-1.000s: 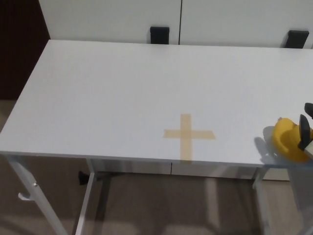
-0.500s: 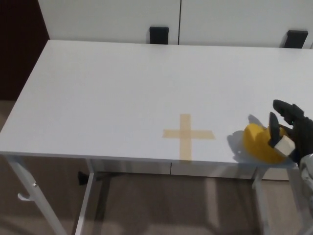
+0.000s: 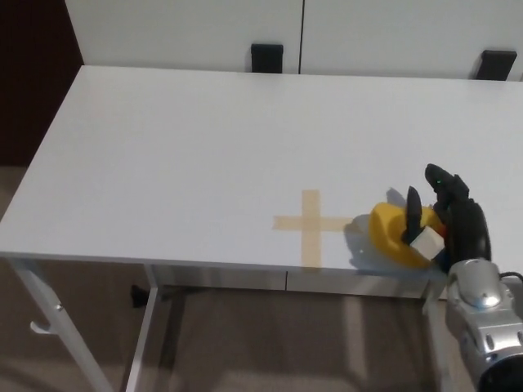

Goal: The robot uses its right hand to push the yellow duck toy to the center of the white desk.

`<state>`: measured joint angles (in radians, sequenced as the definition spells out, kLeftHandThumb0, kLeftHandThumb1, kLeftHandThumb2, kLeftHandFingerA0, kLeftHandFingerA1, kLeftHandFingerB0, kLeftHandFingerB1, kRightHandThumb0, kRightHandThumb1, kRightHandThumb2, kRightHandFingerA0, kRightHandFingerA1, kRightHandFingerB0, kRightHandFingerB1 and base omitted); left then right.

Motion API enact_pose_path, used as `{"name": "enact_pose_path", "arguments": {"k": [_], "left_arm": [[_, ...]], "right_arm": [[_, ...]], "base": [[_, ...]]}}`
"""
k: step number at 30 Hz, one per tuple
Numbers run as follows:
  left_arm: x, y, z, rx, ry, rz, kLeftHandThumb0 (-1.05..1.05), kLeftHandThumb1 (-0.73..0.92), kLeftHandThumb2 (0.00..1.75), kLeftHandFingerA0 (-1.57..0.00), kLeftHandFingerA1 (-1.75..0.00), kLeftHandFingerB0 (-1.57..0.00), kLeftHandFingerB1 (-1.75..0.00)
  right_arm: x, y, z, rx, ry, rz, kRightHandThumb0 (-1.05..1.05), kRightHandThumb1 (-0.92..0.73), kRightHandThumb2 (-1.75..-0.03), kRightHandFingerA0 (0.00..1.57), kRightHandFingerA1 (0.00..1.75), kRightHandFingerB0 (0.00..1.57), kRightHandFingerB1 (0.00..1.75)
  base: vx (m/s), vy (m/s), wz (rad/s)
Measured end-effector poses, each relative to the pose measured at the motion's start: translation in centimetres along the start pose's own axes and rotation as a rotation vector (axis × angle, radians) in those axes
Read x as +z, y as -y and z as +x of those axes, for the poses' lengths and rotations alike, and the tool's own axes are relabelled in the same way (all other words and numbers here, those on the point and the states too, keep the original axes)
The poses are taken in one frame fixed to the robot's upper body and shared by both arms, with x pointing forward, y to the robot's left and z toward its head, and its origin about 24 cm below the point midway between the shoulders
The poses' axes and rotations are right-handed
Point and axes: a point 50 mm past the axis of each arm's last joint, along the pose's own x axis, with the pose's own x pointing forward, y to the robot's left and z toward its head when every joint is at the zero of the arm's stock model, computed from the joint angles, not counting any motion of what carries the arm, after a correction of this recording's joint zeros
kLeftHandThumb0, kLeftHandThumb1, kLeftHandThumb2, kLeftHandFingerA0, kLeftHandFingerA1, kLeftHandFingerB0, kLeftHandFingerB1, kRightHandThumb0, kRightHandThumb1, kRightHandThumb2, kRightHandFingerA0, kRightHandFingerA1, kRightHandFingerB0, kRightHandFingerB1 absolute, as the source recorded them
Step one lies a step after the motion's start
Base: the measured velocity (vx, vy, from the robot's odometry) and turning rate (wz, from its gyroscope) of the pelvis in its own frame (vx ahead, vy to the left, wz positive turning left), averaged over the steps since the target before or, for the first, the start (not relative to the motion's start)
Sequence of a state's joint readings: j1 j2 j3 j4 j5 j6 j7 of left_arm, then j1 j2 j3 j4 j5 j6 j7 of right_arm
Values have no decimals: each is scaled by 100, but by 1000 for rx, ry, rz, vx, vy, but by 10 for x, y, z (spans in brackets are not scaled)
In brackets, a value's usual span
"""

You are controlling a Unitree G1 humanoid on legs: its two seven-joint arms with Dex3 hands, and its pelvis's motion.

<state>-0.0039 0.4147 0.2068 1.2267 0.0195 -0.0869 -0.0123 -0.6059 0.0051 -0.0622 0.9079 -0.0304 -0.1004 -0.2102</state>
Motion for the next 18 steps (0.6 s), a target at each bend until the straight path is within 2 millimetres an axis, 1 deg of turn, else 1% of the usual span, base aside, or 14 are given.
{"name": "enact_pose_path", "arguments": {"k": [2,3,4,7,8,11,12,13,14,15,18], "left_arm": [[0,1,0,-1,0,0,10,0,98,-134,-122,-129,-119],[0,1,0,-3,-1,0,10,-2,97,-136,-123,-133,-121],[0,2,0,-4,-1,0,10,-3,97,-137,-123,-134,-121],[-1,3,0,-7,-1,-2,10,-2,97,-137,-123,-134,-122],[-1,4,0,-9,-2,-3,11,-6,95,-139,-124,-136,-122],[-1,6,0,-15,-3,-6,11,-6,95,-137,-123,-135,-122],[-2,8,0,-20,-4,-8,11,-6,95,-137,-123,-135,-122],[-2,9,0,-21,-4,-8,55,-45,175,-142,-98,-144,-96],[-2,10,0,-23,-4,-9,55,-45,175,-142,-98,-144,-96],[-2,10,0,-25,-4,-9,10,-2,97,-136,-123,-134,-121],[-2,10,0,-25,-4,-9,12,-3,96,-137,-123,-134,-121]], "right_arm": [[-1,-4,-1,-21,3,-11,-105,-82,-117,0,16,0,3],[-1,-6,-2,-37,4,-20,-105,-82,-116,0,18,0,7],[-1,-8,-3,-48,6,-27,-105,-82,-115,0,18,0,6],[-2,-12,-4,-69,8,-47,-105,-83,-116,0,18,0,7],[-3,-14,-5,-80,9,-59,-105,-83,-115,0,19,0,6],[-3,-19,-7,-99,13,-82,-105,-82,-115,0,20,0,7],[-4,-23,-8,-114,16,-94,-105,-82,-115,0,20,0,7],[-4,-25,-9,-119,18,-100,-105,-83,-115,0,21,0,8],[-4,-28,-10,-130,20,-109,-105,-83,-115,0,21,0,8],[-4,-30,-11,-136,22,-116,-105,-81,-114,0,18,0,6],[-4,-30,-11,-136,22,-116,-105,-81,-112,0,17,0,5]], "base": [[0,0,0],[0,0,0],[0,0,0],[0,0,0],[0,0,0],[0,0,0],[0,0,0],[0,0,0],[0,0,0],[0,0,0],[0,0,0]]}}
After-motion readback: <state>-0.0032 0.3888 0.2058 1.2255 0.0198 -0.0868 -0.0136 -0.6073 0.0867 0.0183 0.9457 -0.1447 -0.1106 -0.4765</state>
